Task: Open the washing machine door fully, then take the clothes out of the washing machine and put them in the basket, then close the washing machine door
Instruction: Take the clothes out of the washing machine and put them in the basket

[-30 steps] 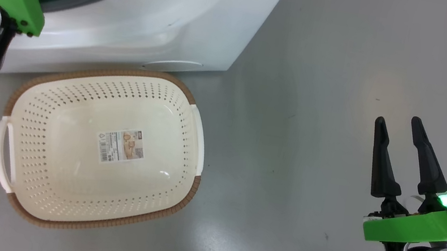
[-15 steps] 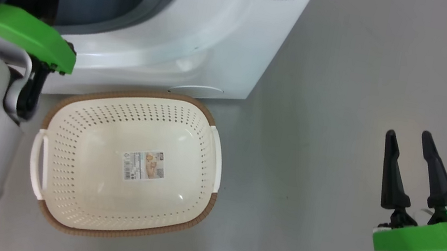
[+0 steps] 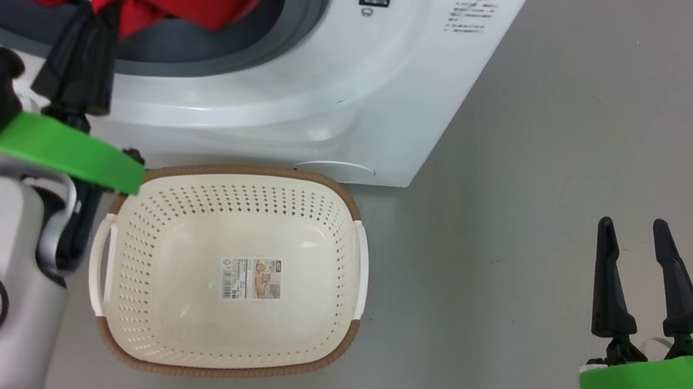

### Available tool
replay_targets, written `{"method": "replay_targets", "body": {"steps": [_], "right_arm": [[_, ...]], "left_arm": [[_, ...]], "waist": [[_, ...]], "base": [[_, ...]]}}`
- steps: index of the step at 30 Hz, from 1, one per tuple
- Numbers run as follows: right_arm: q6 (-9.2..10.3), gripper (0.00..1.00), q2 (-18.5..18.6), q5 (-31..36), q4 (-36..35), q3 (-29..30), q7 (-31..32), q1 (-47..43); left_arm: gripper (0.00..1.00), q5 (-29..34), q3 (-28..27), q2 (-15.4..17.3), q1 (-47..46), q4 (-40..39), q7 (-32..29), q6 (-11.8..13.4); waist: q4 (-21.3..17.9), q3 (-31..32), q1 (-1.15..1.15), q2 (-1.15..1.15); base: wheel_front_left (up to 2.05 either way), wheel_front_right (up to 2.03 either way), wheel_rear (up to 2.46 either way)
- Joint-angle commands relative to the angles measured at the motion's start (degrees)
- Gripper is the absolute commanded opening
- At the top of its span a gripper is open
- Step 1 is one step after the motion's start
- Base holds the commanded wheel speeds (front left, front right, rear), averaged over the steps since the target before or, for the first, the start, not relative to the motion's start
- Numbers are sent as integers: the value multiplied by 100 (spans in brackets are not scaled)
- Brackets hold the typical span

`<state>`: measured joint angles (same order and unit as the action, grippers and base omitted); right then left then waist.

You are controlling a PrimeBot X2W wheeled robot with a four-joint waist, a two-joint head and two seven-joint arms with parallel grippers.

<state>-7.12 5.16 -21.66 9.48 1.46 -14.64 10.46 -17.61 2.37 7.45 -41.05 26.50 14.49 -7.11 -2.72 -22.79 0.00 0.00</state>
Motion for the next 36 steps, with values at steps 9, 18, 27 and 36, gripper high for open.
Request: {"method": "replay_targets", "body": {"steps": [9,18,27,36], "right_arm": [[-36,100,104,-23,-114,-69,-36,-177],[-36,100,125,-20,-124,-33,-36,-255],[-36,100,131,-11,-130,-98,-36,-252],[-36,100,127,-27,-161,-85,-36,-221]], "left_arm": [[0,71,-160,23,873,-1533,51,-36],[0,70,-234,-94,1411,-2784,51,-37],[0,-155,-133,-203,1625,-2893,51,-37],[0,-102,116,-247,1865,-2080,51,-37]], "waist": [[162,81,0,0],[249,100,0,0],[289,63,0,0],[244,-95,0,0]], "base": [[0,0,0],[0,0,0],[0,0,0],[0,0,0]]}}
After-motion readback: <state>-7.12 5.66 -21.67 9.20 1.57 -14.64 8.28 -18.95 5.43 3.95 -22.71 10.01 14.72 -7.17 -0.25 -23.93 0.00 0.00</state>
